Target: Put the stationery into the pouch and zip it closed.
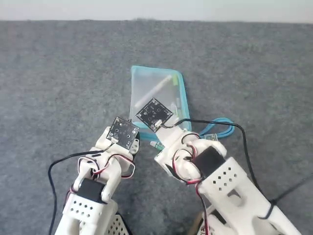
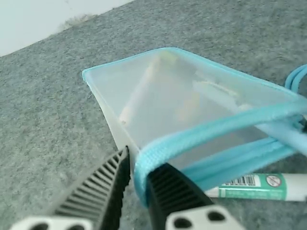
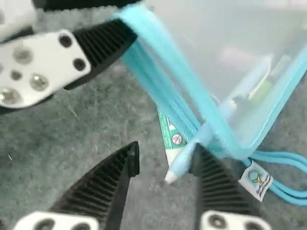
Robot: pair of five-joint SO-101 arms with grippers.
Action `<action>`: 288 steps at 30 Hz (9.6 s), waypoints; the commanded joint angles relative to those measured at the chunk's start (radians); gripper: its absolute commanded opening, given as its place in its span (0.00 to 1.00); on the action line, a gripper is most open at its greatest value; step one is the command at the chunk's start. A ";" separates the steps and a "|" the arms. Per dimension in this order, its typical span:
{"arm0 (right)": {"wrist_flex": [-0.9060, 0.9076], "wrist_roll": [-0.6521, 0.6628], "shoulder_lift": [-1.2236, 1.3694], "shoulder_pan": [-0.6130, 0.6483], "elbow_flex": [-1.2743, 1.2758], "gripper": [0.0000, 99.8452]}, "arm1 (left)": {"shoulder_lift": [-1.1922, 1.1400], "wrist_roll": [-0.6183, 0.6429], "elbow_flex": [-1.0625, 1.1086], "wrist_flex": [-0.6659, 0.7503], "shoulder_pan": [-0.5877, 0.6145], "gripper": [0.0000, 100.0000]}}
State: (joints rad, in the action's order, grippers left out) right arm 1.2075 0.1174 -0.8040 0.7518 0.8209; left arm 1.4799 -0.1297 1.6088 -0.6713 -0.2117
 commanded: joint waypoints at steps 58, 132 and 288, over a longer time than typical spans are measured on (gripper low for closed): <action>0.061 0.170 -0.102 -0.170 0.038 0.01 | -0.008 0.114 -0.030 0.051 0.133 0.01; -0.085 0.046 0.255 -0.259 -0.146 0.01 | -0.005 0.114 -0.027 0.068 0.063 0.01; -0.226 0.700 0.202 -0.180 -0.135 0.32 | -0.011 0.155 -0.010 0.112 -0.029 0.01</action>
State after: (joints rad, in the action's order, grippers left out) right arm 1.0296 0.8355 -0.6383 0.5861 0.7027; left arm 1.4661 0.0222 1.6164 -0.5731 -0.2378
